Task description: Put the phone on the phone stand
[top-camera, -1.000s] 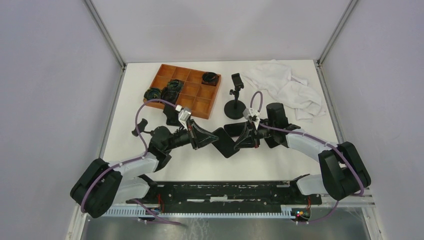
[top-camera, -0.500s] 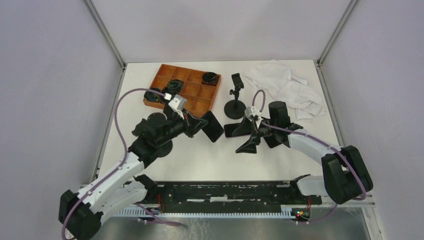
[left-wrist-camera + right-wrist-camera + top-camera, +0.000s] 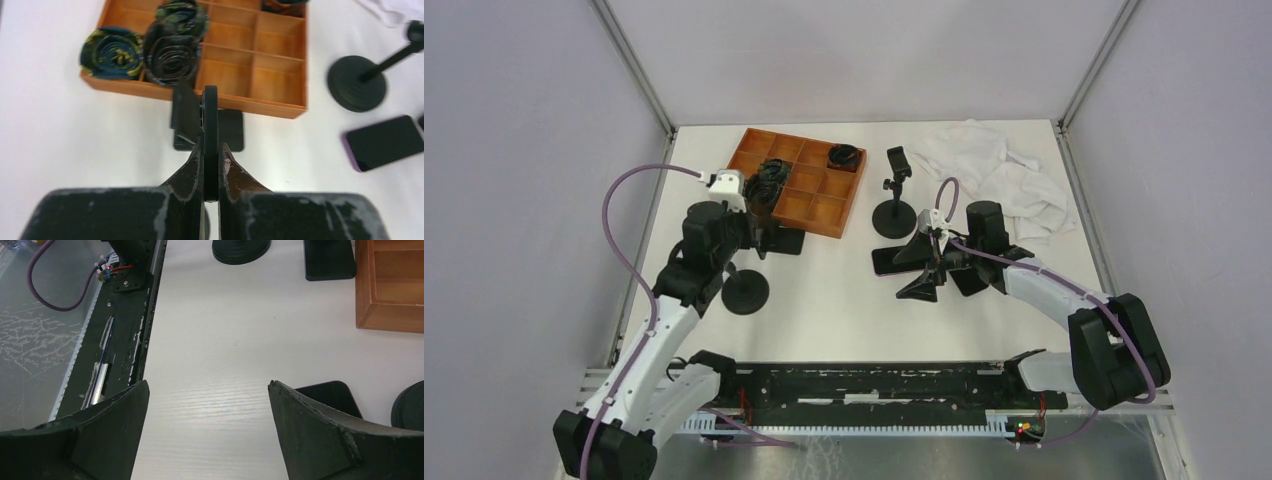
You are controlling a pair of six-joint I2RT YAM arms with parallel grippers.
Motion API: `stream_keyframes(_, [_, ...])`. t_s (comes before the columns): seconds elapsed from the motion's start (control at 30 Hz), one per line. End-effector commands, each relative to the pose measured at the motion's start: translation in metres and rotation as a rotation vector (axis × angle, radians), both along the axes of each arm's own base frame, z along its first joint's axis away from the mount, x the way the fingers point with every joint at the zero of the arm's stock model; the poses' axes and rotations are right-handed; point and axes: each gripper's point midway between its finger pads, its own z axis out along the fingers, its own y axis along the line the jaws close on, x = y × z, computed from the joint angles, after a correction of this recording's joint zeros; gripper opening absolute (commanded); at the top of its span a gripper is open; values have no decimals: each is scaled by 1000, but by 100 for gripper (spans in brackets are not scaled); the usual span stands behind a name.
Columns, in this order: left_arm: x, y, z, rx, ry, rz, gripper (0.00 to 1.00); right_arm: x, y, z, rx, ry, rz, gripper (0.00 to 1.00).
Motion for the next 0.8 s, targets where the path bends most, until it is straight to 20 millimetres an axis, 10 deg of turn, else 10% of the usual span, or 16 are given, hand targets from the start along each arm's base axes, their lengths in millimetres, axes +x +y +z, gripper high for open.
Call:
stream_keyframes(0.0, [25, 16, 27, -12, -100, 53, 2, 5, 0, 7, 13, -58, -8, 95])
stream_keyframes(0.77, [79, 26, 13, -139, -124, 32, 2, 4, 1, 3, 10, -40, 5, 95])
